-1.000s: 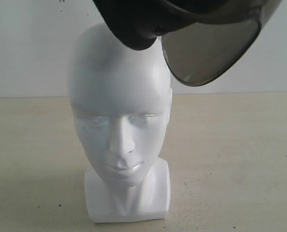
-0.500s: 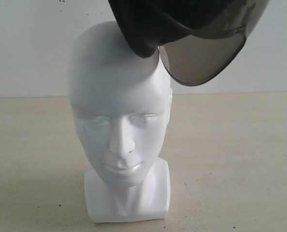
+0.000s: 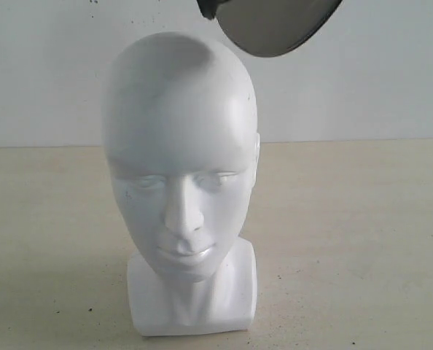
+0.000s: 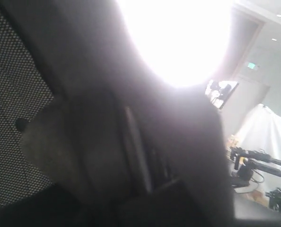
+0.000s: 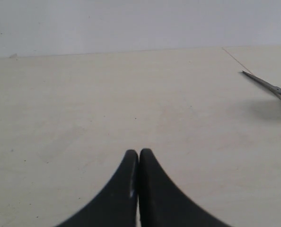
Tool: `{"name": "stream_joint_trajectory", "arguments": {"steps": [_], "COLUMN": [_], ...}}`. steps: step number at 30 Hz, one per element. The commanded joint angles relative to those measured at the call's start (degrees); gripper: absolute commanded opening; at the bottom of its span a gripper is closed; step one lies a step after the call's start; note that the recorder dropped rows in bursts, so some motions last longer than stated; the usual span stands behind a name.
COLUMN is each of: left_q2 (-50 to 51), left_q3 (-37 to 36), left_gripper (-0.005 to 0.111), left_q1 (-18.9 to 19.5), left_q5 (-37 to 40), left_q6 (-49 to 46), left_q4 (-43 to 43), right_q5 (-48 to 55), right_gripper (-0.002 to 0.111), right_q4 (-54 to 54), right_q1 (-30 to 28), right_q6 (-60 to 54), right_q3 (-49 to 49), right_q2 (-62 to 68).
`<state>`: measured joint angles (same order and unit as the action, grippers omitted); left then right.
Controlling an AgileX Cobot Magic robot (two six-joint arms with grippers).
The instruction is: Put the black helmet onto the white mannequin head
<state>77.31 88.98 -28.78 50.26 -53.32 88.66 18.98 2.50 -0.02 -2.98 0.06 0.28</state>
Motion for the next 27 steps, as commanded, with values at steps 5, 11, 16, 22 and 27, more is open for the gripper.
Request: {"name": "stream_joint_trajectory", "arguments": {"steps": [5, 11, 16, 22, 27], "left_q2": [-1.78, -1.62, -1.62, -1.36, -0.96], "left_q3": [8.2, 11.45, 12.04, 11.91, 11.27], "left_gripper": [0.004, 0.004, 0.004, 0.004, 0.004], "left_q1": [-12.08, -19.57, -24.21, -30.15, -33.63], "left_q5": [-17.4, -26.78, -34.1, -43.4, -51.09], "left_q6": [21.34, 39.62, 59.76, 70.95, 81.76], "left_q4": [-29.99, -50.01, -70.21, -81.54, -88.66], "right_q5": [-0.53, -0.53, -0.53, -0.53, -0.53], "right_gripper": [0.0, 0.0, 0.0, 0.0, 0.0], "right_q4": [0.18, 0.18, 0.18, 0.18, 0.18], "right_q1": [-0.42, -0.42, -0.42, -0.42, -0.42], "right_q6": [-0.34, -0.34, -0.34, -0.34, -0.34], "right_q3": [-0.06, -0.06, -0.06, -0.06, -0.06], "right_q2": [-0.28, -0.28, -0.28, -0.28, -0.28]}}
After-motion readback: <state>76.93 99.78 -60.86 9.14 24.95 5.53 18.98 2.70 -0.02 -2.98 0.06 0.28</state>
